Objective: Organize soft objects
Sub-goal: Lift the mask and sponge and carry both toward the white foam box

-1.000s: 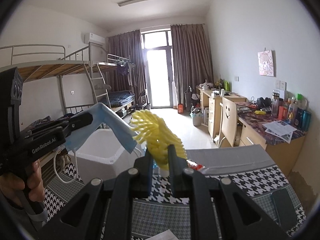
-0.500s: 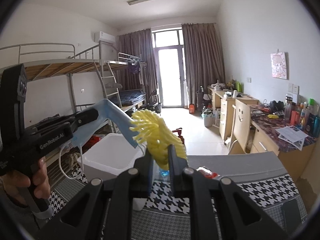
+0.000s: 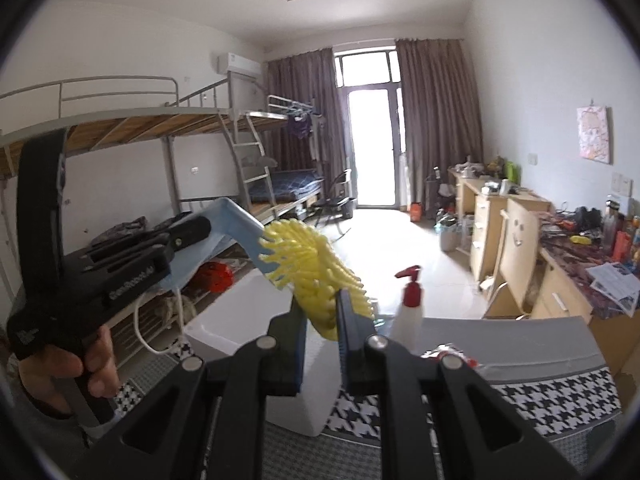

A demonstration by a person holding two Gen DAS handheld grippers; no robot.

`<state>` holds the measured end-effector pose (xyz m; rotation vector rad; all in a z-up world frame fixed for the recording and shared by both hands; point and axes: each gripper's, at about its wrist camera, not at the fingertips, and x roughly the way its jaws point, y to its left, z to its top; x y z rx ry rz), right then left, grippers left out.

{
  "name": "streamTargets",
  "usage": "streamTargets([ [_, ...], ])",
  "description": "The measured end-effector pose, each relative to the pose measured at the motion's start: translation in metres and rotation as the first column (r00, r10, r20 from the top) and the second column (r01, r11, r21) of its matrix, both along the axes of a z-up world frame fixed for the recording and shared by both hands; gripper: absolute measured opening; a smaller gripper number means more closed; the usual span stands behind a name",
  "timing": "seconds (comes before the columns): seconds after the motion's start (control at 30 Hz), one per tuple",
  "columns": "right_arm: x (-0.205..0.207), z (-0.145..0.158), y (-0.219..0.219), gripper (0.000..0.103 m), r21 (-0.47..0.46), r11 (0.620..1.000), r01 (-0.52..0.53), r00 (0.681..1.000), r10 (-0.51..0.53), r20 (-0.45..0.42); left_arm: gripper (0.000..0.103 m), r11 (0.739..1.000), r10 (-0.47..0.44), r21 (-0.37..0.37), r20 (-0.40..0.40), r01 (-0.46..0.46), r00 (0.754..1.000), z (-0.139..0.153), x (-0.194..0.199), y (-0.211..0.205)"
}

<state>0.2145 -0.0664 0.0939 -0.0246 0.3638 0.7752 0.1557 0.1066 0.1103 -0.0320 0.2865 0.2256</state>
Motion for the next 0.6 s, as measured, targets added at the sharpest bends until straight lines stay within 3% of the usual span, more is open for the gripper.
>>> streamTargets([
  [0.6,0.014,-0.004,0.044,0.017,-0.056,0.998,-0.034,0.999,0.032,-0.024,0.005,0.998,0.066,-0.004,-0.053,-0.067,0.996,-0.012,0.023,0.026],
])
